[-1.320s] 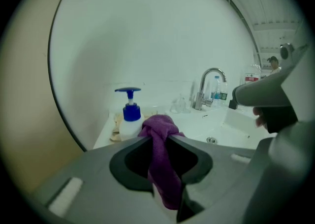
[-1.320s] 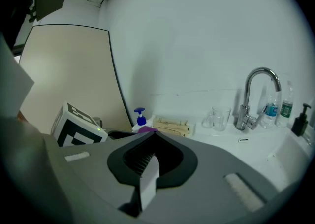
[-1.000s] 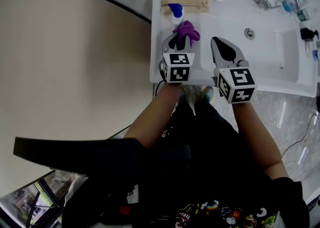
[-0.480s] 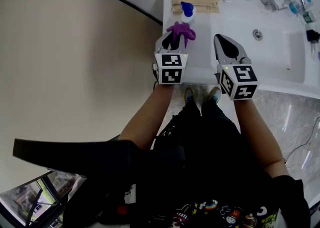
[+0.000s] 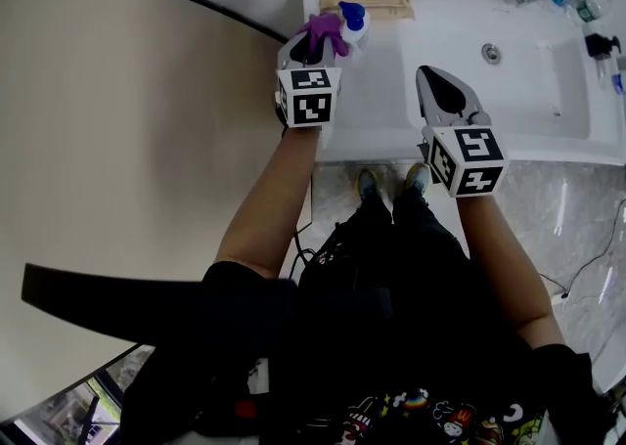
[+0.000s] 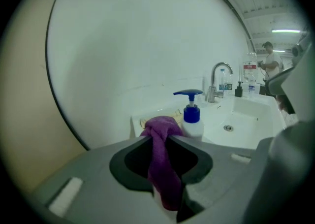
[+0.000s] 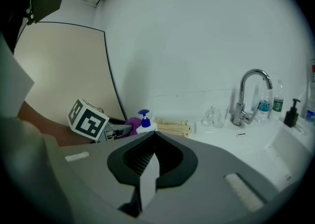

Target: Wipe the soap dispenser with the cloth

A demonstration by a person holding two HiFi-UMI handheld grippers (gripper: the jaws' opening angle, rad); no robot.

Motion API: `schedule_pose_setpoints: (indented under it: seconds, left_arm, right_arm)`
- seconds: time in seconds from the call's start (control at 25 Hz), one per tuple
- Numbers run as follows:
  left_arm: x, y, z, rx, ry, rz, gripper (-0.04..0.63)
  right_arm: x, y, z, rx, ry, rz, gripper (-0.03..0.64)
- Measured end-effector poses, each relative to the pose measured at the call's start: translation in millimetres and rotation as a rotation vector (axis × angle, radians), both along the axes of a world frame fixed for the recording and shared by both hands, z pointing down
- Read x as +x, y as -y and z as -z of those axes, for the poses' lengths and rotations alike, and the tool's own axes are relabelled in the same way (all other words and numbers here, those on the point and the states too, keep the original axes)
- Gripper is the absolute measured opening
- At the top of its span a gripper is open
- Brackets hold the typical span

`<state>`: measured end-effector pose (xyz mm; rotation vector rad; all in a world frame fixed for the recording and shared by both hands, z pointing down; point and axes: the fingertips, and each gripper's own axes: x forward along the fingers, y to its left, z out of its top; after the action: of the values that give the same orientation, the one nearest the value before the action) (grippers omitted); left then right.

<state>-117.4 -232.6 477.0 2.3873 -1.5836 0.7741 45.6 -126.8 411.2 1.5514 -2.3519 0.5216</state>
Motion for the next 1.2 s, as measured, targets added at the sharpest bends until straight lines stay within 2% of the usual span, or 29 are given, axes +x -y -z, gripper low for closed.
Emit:
schedule_pose_setpoints:
  seconds: [0.28,0.6,1.0,1.2]
  left_arm:
    - [16.4,10.0,-3.3,-0.004,-0.011,-0.039,0.094]
    - [23.0,-21.8,-19.9,-0.060,-0.043,-0.054,0.094]
    - [38.5,-72.1,-41.1,-0.132,-0.053,-0.112,0.094]
    - [55.8,-99.2,-12.3,-0.098,-0.101,-0.172,0.094]
  right_arm:
    - [15.2,-6.3,-4.4,-0.013,-0.012,-0.040,0.025]
    - [3.5,-3.7,-5.4,-0.009,-0.010,-0.021,0.025]
    - [-5.7,-8.7,-8.2,-0.013,0.000,-0.002,0.025]
    - [-4.6,-14.6,-6.3,-0.011,0.008,-0.004,0.025]
